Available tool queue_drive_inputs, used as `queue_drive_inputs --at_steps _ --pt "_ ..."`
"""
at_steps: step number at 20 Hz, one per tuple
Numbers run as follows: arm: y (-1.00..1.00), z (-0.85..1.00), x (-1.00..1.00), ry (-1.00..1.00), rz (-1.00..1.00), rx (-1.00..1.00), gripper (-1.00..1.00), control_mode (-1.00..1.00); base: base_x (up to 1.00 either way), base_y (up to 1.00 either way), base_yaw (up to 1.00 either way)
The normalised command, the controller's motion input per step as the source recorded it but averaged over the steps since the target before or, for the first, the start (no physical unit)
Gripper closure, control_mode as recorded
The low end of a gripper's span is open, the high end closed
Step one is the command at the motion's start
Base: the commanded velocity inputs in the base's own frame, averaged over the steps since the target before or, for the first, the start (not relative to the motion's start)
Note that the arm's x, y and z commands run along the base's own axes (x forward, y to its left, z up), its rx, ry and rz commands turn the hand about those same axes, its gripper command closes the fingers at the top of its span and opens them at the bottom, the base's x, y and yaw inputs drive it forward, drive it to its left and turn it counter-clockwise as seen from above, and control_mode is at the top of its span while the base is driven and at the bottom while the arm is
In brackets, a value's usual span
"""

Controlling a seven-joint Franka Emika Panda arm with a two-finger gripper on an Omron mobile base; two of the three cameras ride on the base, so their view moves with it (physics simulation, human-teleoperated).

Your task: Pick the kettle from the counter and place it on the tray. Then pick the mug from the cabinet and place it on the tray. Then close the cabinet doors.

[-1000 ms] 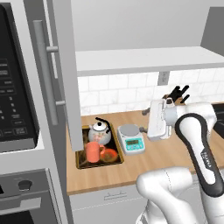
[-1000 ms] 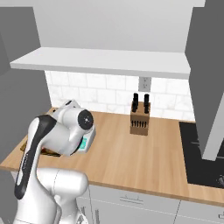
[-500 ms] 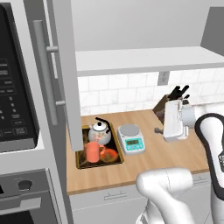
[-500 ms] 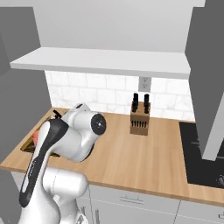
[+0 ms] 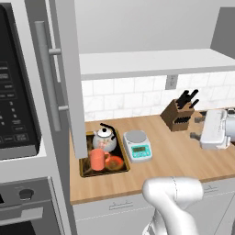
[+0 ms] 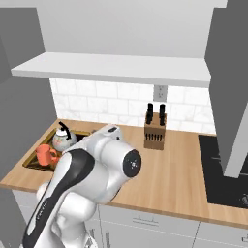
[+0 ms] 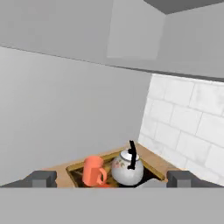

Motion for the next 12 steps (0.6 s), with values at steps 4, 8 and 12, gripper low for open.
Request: queue_drive_inputs --at_steps 4,8,12 --pt "-0.93 0.08 -0.29 -0.12 -0.26 0.23 -1.0 -1.0 0.0 0.0 0.0" --pt "-0.88 0.25 -0.01 -0.11 -0.23 0.19 -1.0 -1.0 0.0 0.0 0.0" --pt "-0.77 0.29 0.0 -0.09 -0.21 0.19 -1.0 -1.0 0.0 0.0 0.0"
